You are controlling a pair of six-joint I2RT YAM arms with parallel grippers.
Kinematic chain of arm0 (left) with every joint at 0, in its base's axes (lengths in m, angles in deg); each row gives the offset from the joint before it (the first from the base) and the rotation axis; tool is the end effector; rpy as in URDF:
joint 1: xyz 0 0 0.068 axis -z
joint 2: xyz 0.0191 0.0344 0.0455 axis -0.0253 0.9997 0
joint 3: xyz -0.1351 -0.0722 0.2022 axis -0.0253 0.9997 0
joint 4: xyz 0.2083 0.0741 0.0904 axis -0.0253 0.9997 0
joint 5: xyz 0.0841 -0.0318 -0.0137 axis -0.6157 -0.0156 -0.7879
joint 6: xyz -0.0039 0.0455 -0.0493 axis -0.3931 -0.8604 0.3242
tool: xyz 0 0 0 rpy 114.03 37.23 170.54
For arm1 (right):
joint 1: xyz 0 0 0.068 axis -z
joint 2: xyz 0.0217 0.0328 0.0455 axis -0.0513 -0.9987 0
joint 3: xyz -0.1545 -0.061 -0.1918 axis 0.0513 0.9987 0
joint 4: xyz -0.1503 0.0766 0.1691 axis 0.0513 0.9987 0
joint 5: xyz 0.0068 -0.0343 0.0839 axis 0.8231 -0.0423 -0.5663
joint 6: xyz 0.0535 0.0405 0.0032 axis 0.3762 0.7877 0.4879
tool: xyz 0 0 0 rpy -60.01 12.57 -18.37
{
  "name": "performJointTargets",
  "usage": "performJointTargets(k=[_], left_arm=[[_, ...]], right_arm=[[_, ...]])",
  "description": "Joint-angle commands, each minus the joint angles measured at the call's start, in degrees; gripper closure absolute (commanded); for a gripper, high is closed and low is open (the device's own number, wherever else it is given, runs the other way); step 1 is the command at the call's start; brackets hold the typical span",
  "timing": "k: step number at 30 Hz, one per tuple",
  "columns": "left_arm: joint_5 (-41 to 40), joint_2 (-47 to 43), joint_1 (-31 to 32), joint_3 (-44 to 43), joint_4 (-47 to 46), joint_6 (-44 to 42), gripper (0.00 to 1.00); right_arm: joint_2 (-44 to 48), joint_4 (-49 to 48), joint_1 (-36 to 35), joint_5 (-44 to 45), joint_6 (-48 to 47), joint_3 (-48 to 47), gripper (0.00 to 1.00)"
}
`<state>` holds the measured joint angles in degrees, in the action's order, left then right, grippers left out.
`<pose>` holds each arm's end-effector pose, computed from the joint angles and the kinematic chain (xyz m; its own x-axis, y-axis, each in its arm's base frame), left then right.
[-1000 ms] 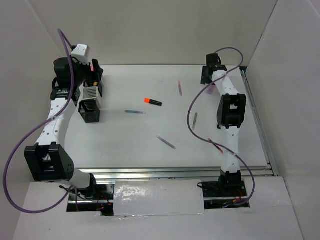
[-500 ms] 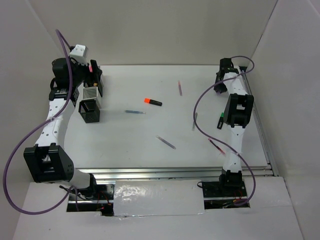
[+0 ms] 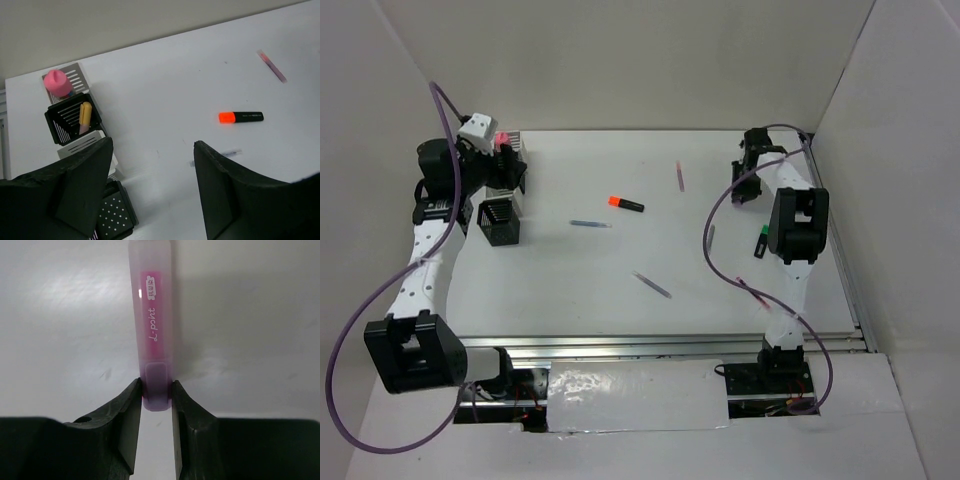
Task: Sort the stationery into containers
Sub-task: Pick up the pen from the center of the board, then place the pen in the storage box.
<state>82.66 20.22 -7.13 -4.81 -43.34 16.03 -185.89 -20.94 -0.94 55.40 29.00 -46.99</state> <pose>0.3088 0.0242 0.3603 -0.1703 -0.0160 -0.9853 0.2686 0.9613 -0.0621 0.4759 -0.0183 0.1495 -0.8824 0.0829 -0.4632 0.0947 0.9955 -0.0021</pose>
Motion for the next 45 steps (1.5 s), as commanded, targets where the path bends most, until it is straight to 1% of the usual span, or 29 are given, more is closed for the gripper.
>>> performJointTargets(k=[1,2,4,5,7,8,9,10,11,13,14,15,16,17,18,19,22,26,28,30,34,36,40,41,45], left_arm=[[9.13,-4.41,-0.47,2.43,-3.8,-5.45,0.23],[11.67,-5.64,-0.13,3.92,-3.45,-6.86,0.24],[13.97,-6.88,1.19,6.03,-2.92,-11.69,0.26],[15.72,-8.36,1.98,6.65,-1.09,-15.44,0.26],[17.05,-10.04,4.96,9.19,0.41,-19.94,0.29],[17.76,-11.52,6.37,9.99,1.99,-25.1,0.29],[18.02,-12.5,7.6,11.04,2.7,-27.76,0.31],[18.37,-14.33,10.48,13.4,3.14,-30.4,0.32],[18.64,-15.22,11.73,14.38,4.36,-35.64,0.34],[18.9,-17.33,15.32,17.19,6.04,-40.77,0.36],[19.17,-17.86,16.56,17.81,7.09,-46.54,0.37],[19.52,-18.48,17.88,18.6,9.19,-49.38,0.38],[19.09,-19.61,20.77,20.0,10.25,-55.15,0.39],[18.3,-20.15,22.27,20.62,11.13,-58.08,0.4],[16.11,-20.41,23.77,21.41,11.93,-60.28,0.41],[15.4,-20.94,26.13,22.73,12.02,-64.57,0.41],[13.72,-20.59,29.31,23.79,14.13,-72.14,0.42],[15.38,-18.93,31.08,23.09,16.15,-76.74,0.43],[16.96,-18.22,32.57,22.65,17.2,-78.92,0.44],[16.88,-17.61,35.46,22.83,17.91,-81.56,0.45],[15.75,-14.8,40.12,21.86,21.16,-89.02,0.45],[14.78,-13.48,42.84,21.51,21.61,-90.1,0.45],[10.65,-10.23,47.59,22.04,18.36,-92.2,0.44],[9.95,-9.7,48.39,22.04,17.74,-92.3,0.44],[4.16,-6.71,53.21,22.48,12.31,-90.72,0.43]], right_arm=[[9.13,1.41,-4.28,-9.92,-1.14,7.3,1.0],[12.1,1.5,-4.72,-11.7,-0.96,8.37,1.0],[14.93,2.38,-5.95,-16.25,-1.05,11.52,1.0],[17.56,2.73,-7.17,-17.76,-1.14,12.33,1.0],[19.42,3.34,-8.58,-20.23,-1.31,14.96,1.0],[21.26,4.13,-9.81,-22.76,-1.57,15.58,1.0],[21.88,4.57,-10.43,-23.74,-1.58,16.2,1.0],[23.19,4.92,-10.87,-24.71,-1.32,17.16,1.0],[23.73,5.71,-11.75,-27.24,-1.14,17.52,1.0],[24.52,7.55,-12.37,-30.07,-0.44,18.22,1.0],[24.44,8.44,-12.81,-33.82,-0.35,18.14,1.0],[24.26,9.31,-12.81,-36.12,-0.35,17.96,1.0],[23.91,10.98,-12.98,-38.58,-0.69,18.05,1.0],[23.82,11.6,-13.16,-42.44,-0.96,18.22,1.0],[23.74,12.13,-13.77,-43.69,-1.31,19.01,1.0],[23.91,12.48,-14.04,-44.58,-1.84,19.62,1.0],[24.87,12.49,-15.97,-45.37,-1.84,22.08,1.0],[25.58,12.75,-17.38,-49.32,0.26,24.99,1.0],[25.23,13.1,-17.99,-52.66,2.28,25.78,1.0],[25.84,12.4,-18.61,-53.72,4.56,27.88,1.0],[27.07,8.72,-20.63,-52.59,8.61,31.49,1.0],[27.6,7.57,-21.95,-51.97,9.93,33.07,1.0],[27.34,6.34,-24.58,-49.86,12.57,33.61,1.0],[27.34,6.25,-25.81,-48.2,13.1,33.43,1.0],[27.51,5.9,-28.54,-44.59,16.43,33.08,1.0]])
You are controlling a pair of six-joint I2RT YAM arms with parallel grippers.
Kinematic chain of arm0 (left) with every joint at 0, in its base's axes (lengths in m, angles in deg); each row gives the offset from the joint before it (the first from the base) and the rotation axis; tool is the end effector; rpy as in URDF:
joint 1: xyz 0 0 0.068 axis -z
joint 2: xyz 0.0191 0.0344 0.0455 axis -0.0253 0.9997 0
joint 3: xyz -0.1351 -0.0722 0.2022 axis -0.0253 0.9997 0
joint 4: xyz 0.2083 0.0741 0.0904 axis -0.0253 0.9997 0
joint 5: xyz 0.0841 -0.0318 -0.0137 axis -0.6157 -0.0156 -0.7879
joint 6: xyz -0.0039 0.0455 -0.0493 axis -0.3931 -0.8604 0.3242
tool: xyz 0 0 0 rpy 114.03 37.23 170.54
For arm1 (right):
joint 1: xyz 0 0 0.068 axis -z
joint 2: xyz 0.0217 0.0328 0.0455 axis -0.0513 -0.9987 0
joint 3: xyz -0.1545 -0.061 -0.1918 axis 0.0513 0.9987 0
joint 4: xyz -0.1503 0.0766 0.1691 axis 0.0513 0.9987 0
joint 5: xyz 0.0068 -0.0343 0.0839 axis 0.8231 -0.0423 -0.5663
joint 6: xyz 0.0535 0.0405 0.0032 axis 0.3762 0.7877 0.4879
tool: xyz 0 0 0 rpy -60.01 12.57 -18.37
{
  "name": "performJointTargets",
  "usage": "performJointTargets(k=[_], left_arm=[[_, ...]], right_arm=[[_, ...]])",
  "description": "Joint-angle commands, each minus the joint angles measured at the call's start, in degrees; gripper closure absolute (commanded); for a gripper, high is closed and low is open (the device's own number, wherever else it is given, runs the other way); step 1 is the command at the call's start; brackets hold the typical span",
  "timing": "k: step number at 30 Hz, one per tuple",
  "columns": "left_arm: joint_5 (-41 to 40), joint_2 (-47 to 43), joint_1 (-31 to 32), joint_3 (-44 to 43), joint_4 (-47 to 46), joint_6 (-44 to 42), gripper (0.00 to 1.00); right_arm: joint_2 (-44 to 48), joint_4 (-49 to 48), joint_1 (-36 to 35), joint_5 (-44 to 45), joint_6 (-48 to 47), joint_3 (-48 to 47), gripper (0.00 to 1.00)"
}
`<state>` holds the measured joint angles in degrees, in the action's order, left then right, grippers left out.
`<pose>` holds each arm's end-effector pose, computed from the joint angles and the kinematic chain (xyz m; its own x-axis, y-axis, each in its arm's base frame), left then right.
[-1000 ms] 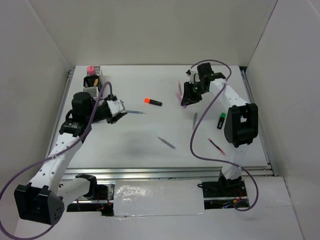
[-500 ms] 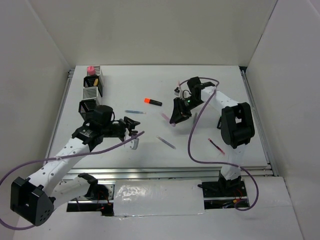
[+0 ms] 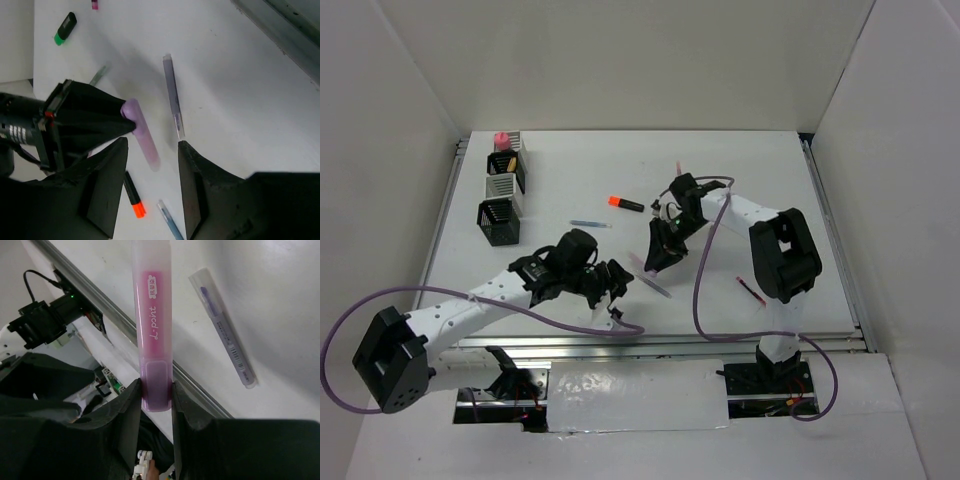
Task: Sort the stationery into containers
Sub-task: Place the pen in the storage box.
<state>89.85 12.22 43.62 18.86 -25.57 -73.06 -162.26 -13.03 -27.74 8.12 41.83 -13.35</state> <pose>0.1608 -0.1835 0.2266 0.8507 0.3785 -0.3649 0.5150 -0.4603 0.7231 0.2957 0.1787 0.1670 -0.9707 -0.2384 0.0311 -0.1428 0.6758 0.7231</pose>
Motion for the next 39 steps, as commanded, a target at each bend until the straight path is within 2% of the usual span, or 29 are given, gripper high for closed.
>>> performJointTargets(k=[1,7,11,18,26,32,39], left_arm=[[-3.92,1.82,3.08,-1.02,-6.7,-0.93,0.43],[-11.48,4.46,7.39,0.91,-16.19,2.76,0.41],[-14.74,6.56,9.5,-0.23,-16.03,4.35,0.41],[-15.27,7.71,10.47,-1.28,-14.27,7.59,0.42],[-20.44,9.46,12.14,-0.49,-18.66,10.15,0.41],[-24.32,11.14,13.55,-0.23,-22.09,11.55,0.42],[-29.06,13.51,14.08,-1.46,-23.94,13.31,0.49]], right_arm=[[4.06,-2.28,-2.09,3.3,4.13,-0.47,1.0],[2.92,-1.67,-4.65,5.77,8.35,-1.96,1.0],[1.87,-1.05,-5.09,5.77,11.42,-3.28,1.0],[2.21,0.71,-5.0,9.63,13.98,-5.66,1.0],[5.55,0.88,-6.93,15.43,17.14,-5.22,1.0],[6.17,0.97,-7.02,15.0,17.94,-5.57,1.0],[7.84,0.44,-7.19,15.26,18.9,-4.6,1.0]])
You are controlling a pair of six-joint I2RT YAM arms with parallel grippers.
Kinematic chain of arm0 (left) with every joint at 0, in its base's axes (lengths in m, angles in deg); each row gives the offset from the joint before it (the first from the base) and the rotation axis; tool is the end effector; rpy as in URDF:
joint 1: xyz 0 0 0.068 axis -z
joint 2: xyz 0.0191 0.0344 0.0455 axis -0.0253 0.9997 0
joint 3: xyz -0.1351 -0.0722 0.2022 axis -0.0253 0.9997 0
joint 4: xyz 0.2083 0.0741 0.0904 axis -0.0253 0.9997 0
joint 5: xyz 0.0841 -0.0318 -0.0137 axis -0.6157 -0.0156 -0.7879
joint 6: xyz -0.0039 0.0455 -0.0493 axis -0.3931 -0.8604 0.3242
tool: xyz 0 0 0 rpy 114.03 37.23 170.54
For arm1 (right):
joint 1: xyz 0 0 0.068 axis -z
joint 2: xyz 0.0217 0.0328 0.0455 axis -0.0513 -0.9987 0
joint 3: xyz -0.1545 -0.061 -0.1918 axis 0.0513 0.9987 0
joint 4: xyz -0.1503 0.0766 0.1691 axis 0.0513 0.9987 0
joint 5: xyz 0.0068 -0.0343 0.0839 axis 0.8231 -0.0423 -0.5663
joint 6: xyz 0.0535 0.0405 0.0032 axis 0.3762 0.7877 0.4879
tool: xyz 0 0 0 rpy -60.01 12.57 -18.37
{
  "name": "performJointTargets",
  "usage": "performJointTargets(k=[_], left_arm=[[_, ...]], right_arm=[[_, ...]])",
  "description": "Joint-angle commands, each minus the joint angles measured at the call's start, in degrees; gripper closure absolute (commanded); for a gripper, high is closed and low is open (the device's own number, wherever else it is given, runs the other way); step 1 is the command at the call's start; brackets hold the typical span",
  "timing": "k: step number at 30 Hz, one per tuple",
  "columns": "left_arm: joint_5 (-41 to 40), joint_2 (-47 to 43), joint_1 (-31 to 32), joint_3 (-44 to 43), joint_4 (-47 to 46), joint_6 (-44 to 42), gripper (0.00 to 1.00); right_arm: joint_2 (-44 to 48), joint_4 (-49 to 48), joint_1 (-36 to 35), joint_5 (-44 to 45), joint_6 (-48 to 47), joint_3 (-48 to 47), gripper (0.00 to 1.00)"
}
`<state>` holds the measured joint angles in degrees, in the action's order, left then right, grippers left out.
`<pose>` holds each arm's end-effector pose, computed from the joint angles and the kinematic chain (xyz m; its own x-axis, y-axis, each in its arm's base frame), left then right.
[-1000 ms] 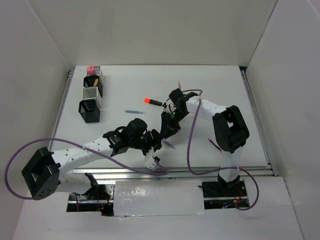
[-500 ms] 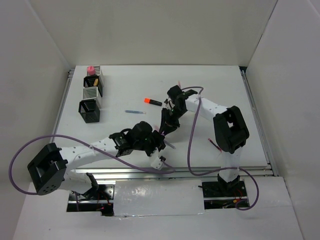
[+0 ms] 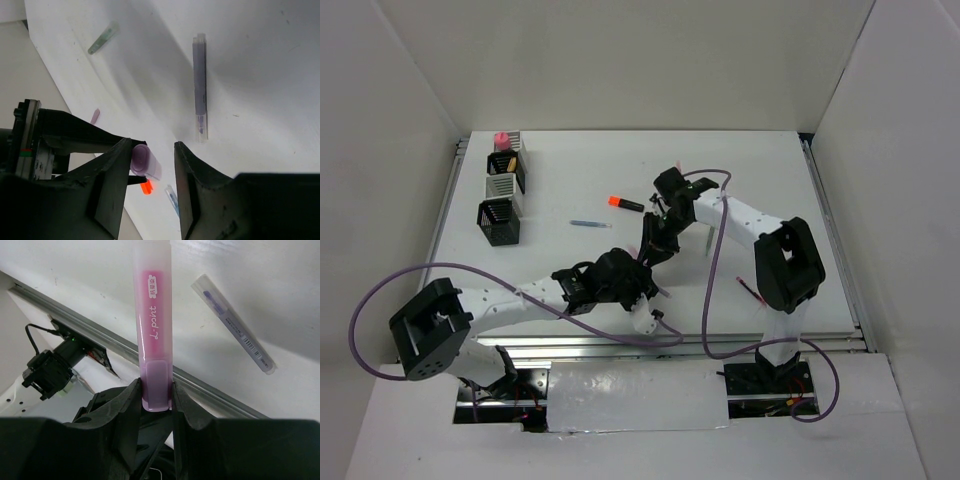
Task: Sort the stationery into containers
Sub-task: Place the pen in the storage box.
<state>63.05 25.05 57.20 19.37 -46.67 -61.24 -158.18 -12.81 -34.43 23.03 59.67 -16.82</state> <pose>0.1642 -0.2491 0.1976 0.7737 0.5947 -0.2184 0.5027 -0.3663 0.7830 0.2842 0.2060 0.1970 -0.9982 -0.0525 0.0277 -0.0275 0.8227 0.5678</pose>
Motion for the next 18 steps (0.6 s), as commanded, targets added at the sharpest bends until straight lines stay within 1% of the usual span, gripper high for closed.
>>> performJointTargets(k=[1,4,8,10,14,18], left_arm=[[-2.71,0.94,0.5,-2.05,-2.76,1.31,0.5],[-4.55,1.73,0.68,-2.31,-3.29,1.75,0.51],[-4.56,2.26,0.86,-2.93,-4.51,3.07,0.52],[-7.79,2.53,1.29,-2.67,-6.09,3.07,0.52],[-10.53,3.23,2.17,-2.14,-8.2,2.98,0.5],[-12.9,3.84,2.52,-2.14,-10.05,3.77,0.52]], right_arm=[[3.75,0.23,-0.42,0.18,1.07,-1.04,1.0],[4.19,-0.13,-0.33,0.53,1.42,-0.51,1.0],[4.63,-0.3,-0.51,0.71,1.77,0.01,1.0],[4.72,-0.39,-0.42,1.32,1.86,0.1,1.0],[4.54,-0.39,-0.42,1.06,1.95,0.1,1.0],[5.07,-0.57,-0.33,1.06,2.03,0.72,1.0]])
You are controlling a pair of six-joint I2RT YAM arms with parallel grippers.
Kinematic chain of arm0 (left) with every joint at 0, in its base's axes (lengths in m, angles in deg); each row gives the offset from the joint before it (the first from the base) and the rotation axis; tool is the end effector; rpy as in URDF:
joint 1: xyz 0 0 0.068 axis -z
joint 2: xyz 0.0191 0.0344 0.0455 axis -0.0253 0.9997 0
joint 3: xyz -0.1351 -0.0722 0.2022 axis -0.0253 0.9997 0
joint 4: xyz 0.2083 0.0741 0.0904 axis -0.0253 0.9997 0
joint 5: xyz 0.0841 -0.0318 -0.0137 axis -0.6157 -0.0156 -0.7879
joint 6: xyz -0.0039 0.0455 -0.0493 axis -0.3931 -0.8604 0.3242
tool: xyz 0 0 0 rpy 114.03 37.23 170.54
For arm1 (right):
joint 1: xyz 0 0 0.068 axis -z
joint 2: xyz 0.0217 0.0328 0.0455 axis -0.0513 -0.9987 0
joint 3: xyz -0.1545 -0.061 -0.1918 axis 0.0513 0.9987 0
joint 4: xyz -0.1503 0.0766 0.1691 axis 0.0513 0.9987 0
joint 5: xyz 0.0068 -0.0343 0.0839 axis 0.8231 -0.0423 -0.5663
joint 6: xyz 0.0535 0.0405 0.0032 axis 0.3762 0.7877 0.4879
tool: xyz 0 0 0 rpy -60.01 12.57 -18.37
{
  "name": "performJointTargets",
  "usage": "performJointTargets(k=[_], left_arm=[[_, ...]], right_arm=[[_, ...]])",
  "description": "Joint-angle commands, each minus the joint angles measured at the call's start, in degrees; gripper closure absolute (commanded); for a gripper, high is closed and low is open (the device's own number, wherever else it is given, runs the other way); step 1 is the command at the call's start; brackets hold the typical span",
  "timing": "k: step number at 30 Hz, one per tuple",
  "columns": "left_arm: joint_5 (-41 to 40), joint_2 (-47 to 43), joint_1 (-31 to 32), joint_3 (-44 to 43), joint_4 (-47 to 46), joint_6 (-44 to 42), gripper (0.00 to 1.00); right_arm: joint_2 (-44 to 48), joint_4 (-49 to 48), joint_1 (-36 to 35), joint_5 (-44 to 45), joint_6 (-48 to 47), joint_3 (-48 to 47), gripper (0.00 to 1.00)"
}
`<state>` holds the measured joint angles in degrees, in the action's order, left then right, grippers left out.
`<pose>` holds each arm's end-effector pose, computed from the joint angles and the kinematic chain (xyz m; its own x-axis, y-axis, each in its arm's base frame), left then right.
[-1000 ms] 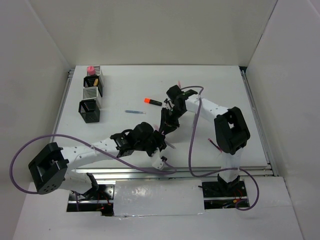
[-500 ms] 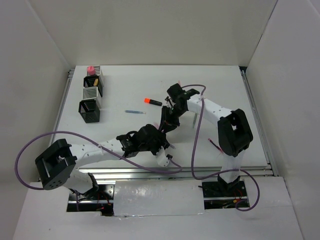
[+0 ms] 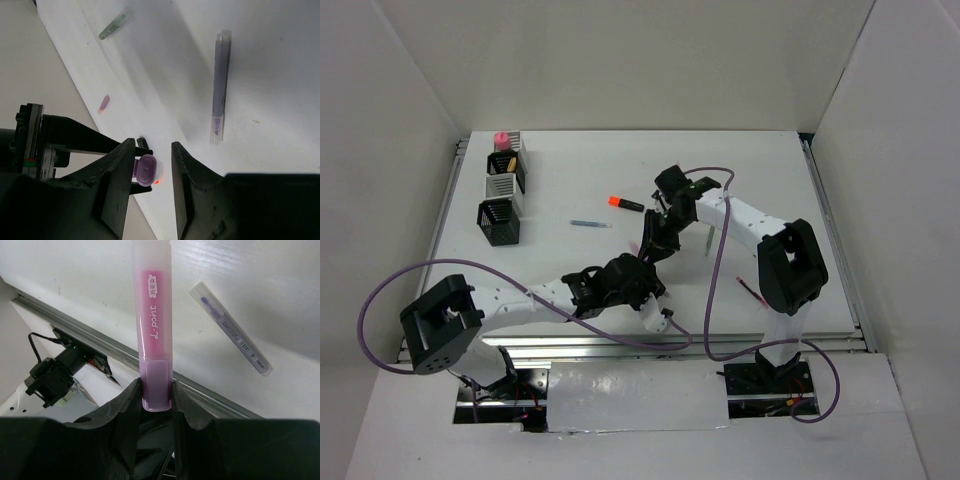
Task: Sort the stationery into containers
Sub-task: Place the pen in the storage box.
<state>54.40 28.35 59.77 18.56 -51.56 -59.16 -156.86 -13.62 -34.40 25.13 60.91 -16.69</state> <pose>0.1667 -0.2632 0.1946 0.7238 0.6689 -0.1693 0.4812 -0.3134 0.8187 0.2848 0.2042 0.2036 -0.9997 -0.0227 -0.0076 -0.0231 0.8303 0.5568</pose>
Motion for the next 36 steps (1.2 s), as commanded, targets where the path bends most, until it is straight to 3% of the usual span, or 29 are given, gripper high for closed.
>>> performJointTargets(k=[1,12,30,34,35,36], left_arm=[[-4.6,0.63,-0.05,-1.5,-5.42,1.96,0.53],[-10.84,1.95,0.74,-0.98,-5.86,2.75,0.6],[-8.91,-5.86,0.65,4.64,-5.33,4.07,1.0],[-5.84,-9.81,0.56,6.58,-5.25,4.33,0.99],[-5.66,-10.52,0.56,7.02,-6.12,4.59,0.92],[-5.48,-11.66,0.56,7.98,-6.13,4.86,0.66]], right_arm=[[3.85,0.07,-0.44,-1.13,0.88,0.85,1.0],[4.99,-0.2,-0.44,-0.96,0.7,1.11,1.0],[5.17,-0.2,-0.44,-0.25,-0.18,1.11,1.0],[5.26,-0.02,-0.44,0.54,-0.18,0.85,1.0],[5.34,0.07,-0.35,0.63,-0.35,0.68,1.0],[5.43,0.07,-0.53,0.89,-0.27,0.68,1.0]])
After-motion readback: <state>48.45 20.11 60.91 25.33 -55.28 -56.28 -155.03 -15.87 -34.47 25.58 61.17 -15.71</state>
